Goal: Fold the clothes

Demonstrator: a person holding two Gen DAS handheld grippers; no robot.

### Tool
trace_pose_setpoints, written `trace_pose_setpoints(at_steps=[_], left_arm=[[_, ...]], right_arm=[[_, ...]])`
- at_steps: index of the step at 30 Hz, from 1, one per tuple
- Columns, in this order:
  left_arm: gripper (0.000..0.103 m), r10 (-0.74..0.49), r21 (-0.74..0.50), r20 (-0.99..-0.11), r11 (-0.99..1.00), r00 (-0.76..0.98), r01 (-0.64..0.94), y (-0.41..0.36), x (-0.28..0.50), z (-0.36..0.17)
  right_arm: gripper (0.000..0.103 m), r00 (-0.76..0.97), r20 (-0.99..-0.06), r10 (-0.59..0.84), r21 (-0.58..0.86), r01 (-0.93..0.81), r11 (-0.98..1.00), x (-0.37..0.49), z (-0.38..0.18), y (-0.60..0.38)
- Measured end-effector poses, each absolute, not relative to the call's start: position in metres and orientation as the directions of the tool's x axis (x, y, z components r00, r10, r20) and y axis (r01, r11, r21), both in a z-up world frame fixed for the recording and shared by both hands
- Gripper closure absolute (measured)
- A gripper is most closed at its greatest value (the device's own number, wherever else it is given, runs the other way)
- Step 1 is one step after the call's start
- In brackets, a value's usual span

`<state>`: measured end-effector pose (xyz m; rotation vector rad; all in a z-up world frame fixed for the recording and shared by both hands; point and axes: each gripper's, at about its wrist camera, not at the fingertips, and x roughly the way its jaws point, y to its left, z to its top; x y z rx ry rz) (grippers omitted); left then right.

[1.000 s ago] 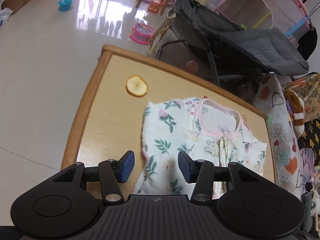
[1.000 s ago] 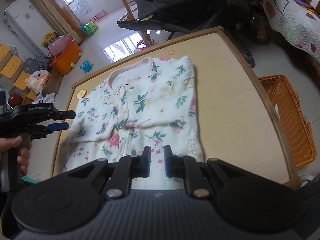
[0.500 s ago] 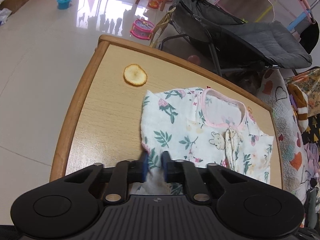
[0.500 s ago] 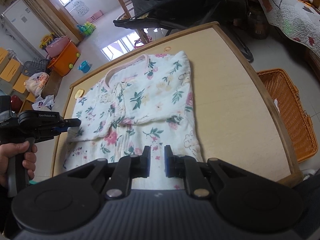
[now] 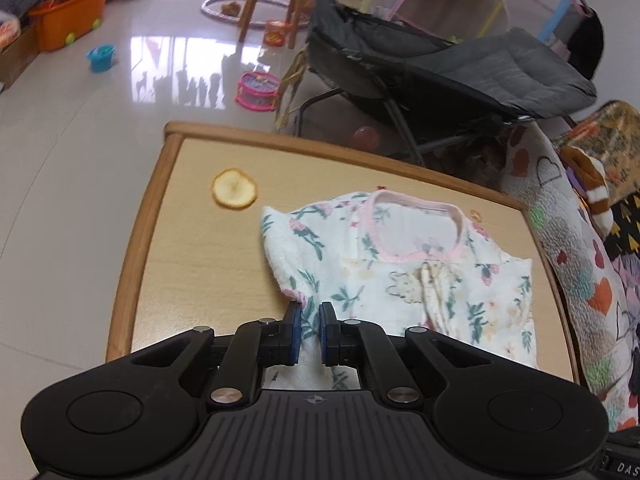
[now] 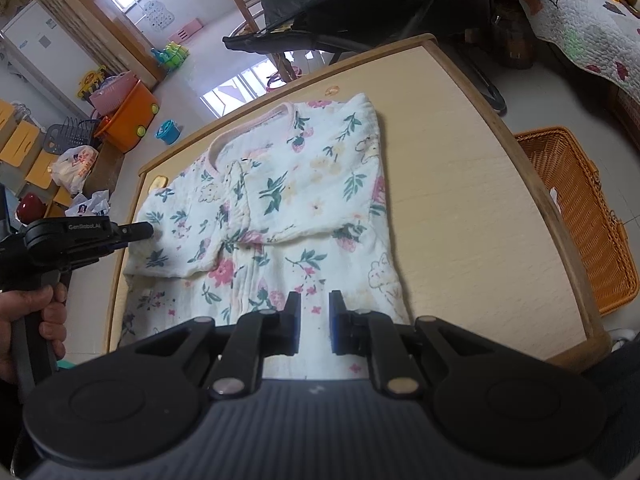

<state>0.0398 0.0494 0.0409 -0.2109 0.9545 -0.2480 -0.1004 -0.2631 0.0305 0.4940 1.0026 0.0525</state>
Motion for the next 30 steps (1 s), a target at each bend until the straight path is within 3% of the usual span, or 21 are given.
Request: trace_pose_setpoints(at_steps=[20,30], left_arm=[[0.094,-0.353,-0.226,-0.776,0.929,0.522,0.292,-0.014,0.031,0.050],[0.094,-0.364,-0.266,-0.791,0.929,0.491,0.259,-0.025,0.041,0.035]], right_arm=[[0.088,0.541,-0.795,0.275,0.435,0.192,0.880,-0.101,0.028,-0.268],[0.088,0.537,-0.797,0.278,0.437,0.193,0.879,-0.102,0.025,-0.271]])
